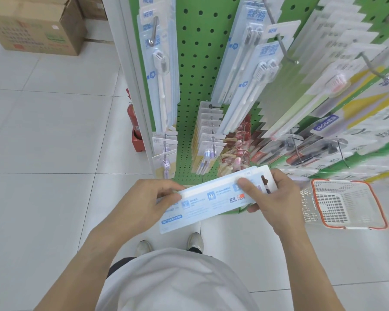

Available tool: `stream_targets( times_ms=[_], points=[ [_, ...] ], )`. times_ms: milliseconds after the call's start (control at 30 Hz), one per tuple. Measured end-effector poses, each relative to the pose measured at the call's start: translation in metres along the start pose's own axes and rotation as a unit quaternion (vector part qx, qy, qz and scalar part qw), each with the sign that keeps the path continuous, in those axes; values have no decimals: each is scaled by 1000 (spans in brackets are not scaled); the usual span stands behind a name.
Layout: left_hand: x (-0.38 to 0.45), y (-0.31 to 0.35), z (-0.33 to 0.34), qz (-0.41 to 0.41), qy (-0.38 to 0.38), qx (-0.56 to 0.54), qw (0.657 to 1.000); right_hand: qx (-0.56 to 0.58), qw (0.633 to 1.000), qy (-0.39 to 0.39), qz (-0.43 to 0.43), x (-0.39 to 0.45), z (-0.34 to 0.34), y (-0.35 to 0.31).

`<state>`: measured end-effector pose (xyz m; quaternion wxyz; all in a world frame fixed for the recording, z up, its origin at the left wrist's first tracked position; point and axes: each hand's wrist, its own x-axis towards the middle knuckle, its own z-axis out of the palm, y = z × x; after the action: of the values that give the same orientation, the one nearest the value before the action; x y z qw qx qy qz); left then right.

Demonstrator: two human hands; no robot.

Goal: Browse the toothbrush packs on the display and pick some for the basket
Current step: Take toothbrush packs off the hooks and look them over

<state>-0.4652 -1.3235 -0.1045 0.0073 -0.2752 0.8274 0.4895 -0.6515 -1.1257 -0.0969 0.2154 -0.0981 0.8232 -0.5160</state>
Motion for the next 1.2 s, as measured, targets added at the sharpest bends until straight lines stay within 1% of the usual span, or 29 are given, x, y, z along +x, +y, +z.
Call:
stream_targets(
  times_ms=[67, 133, 300, 400, 467, 600, 667, 767, 833, 900, 1067, 1133, 1200],
  points=[
    [2, -1, 6, 35, 19, 61, 997, 13, 1000, 0, -6, -3, 4, -2],
    [4, 1, 17, 88, 37, 96, 991, 12, 1000, -4, -8, -6, 10, -3],
    [8, 11, 54, 206, 16, 189, 960, 25, 999, -43, -8, -15, 26, -9],
    [12, 19, 62, 255, 44, 204, 944, 90, 994, -63, 0, -20, 28, -18],
    [16, 21, 61, 273, 67, 176, 944, 127, 988, -82, 6, -22, 26, -25],
    [18, 27, 55, 284, 86, 112, 948, 198, 971, -131, 26, -22, 19, -34],
    [18, 33, 50, 276, 96, 63, 954, 209, 967, -148, 3, -21, 15, -34],
    [18, 48, 35, 228, 134, -13, 964, 224, 960, -156, -56, -20, 12, -36],
    [20, 55, 27, 196, 129, -50, 971, 218, 961, -138, -103, -21, 12, -40],
    [23, 62, 22, 184, 119, -84, 972, 201, 963, -106, -145, -19, 13, -46],
    [30, 79, 13, 146, 110, -168, 969, 189, 962, -49, -193, -9, 12, -55],
    [32, 85, 10, 150, 109, -185, 965, 192, 957, -39, -212, -6, 13, -59],
    [35, 91, 7, 171, 123, -189, 959, 219, 949, -40, -221, -6, 13, -63]
  ],
)
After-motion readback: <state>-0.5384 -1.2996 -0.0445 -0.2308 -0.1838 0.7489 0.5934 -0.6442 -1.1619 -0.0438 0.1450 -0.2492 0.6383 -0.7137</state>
